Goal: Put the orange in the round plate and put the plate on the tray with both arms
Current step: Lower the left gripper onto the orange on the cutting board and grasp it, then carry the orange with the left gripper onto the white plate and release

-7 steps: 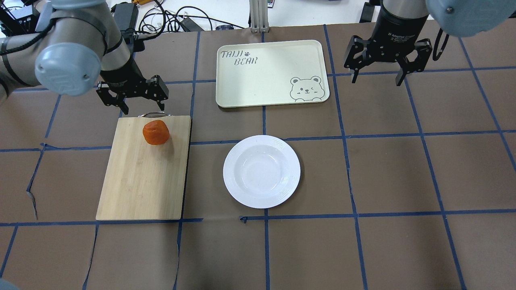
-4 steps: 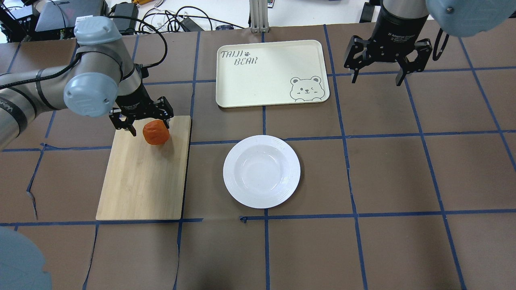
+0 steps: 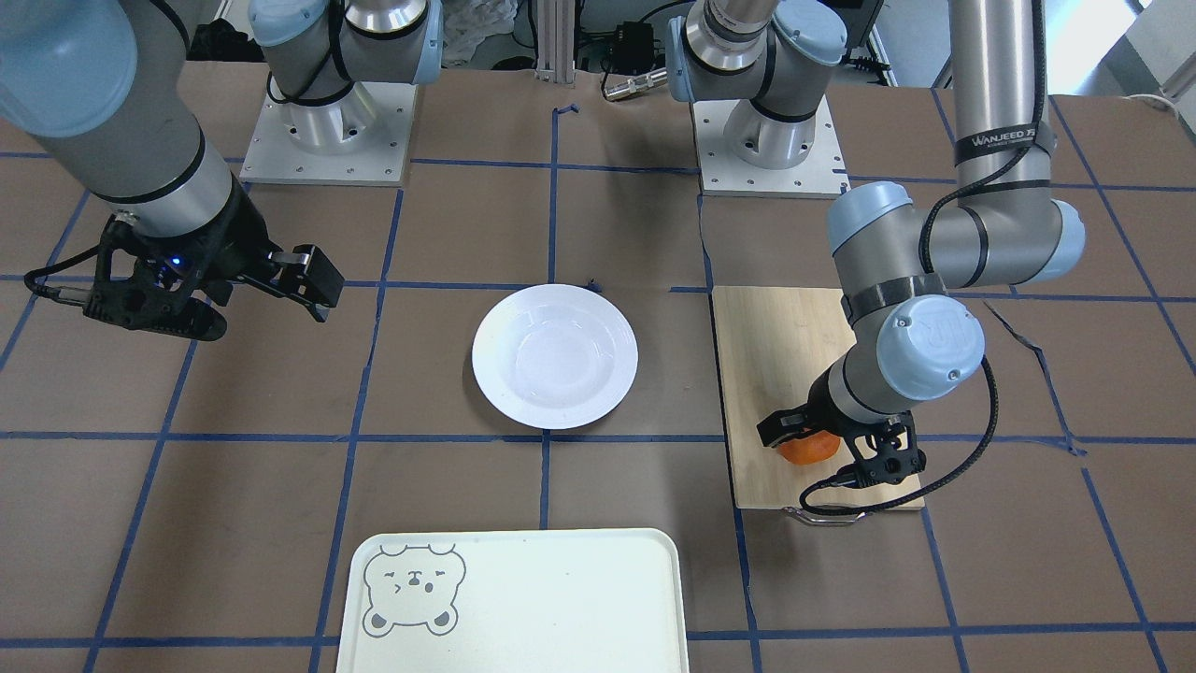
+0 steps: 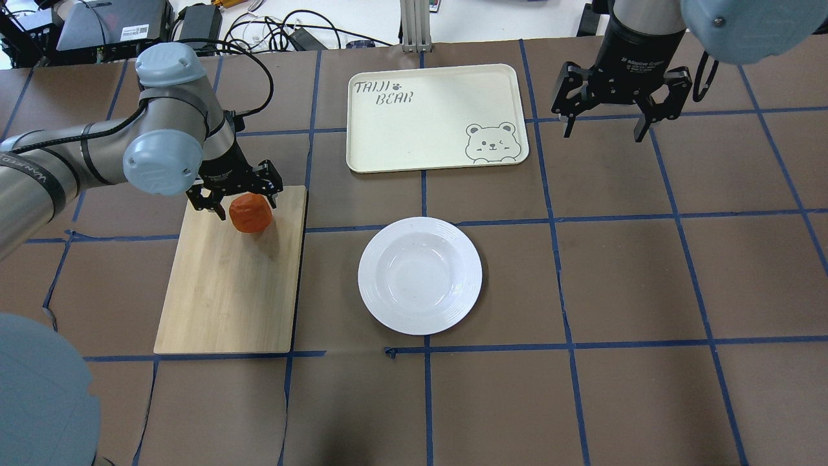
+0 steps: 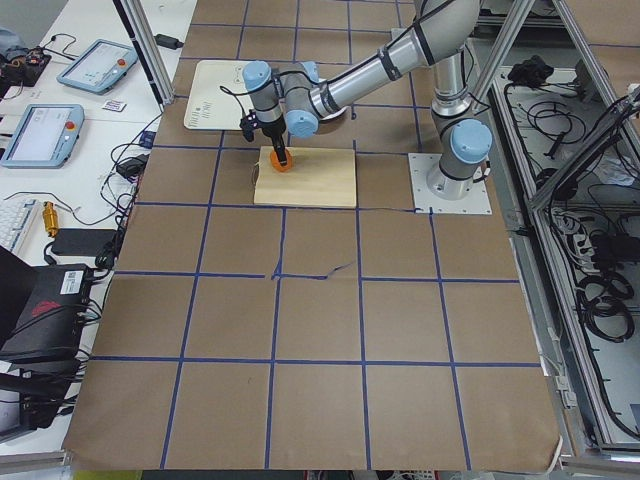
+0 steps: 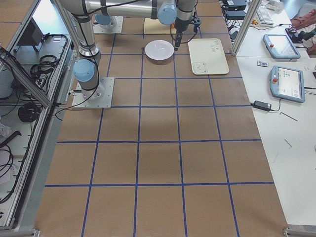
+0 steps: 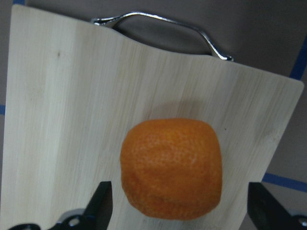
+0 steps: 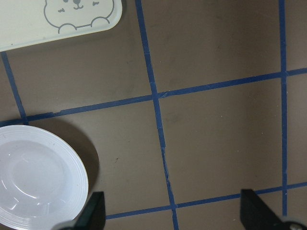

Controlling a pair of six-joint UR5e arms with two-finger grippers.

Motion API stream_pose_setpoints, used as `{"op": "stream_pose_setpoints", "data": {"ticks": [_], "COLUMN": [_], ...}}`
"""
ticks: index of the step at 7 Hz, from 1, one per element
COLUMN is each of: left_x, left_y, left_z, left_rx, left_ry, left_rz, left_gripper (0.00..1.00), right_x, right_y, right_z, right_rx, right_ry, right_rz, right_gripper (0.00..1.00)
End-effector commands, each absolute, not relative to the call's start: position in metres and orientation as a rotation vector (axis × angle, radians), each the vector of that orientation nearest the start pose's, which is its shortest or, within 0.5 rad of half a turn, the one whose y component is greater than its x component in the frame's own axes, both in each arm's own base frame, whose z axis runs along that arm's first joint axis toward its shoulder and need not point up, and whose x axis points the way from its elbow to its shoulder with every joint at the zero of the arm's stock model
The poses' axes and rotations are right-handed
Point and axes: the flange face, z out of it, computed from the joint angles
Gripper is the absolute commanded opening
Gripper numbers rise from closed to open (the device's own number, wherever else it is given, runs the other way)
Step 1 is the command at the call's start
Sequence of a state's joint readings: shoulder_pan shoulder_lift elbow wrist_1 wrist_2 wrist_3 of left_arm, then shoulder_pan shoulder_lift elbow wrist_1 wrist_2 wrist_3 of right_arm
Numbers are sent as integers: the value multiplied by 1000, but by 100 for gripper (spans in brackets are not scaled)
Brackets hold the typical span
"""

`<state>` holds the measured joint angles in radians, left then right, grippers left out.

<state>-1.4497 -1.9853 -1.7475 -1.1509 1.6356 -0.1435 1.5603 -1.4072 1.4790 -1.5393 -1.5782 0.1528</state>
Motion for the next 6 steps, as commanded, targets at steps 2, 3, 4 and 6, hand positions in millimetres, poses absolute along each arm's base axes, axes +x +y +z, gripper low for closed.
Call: {"op": "stream_pose_setpoints", "data": {"ticks": [2,3,4,6], "left_x": [-35,-36,-37,-98], "left_y": [-590,-593,-595,-586], "left_z": [211,218,227,261], "left_rx": [-441,-444,-445,-360], "left_ry": [3043,3052,3056,3192], "left_rz": [297,278,255,355], "left_gripper": [20,0,0,0], "right_x": [126,126,125,125], "right_y": [-550,-550,-550,-550], "right_z": [444,445,445,445], "right_rx": [270,270,267,267], "right_ry": [3138,3137,3137,3138], "right_rz": [151,149,149,147], "right_gripper": [100,100,100,100]}}
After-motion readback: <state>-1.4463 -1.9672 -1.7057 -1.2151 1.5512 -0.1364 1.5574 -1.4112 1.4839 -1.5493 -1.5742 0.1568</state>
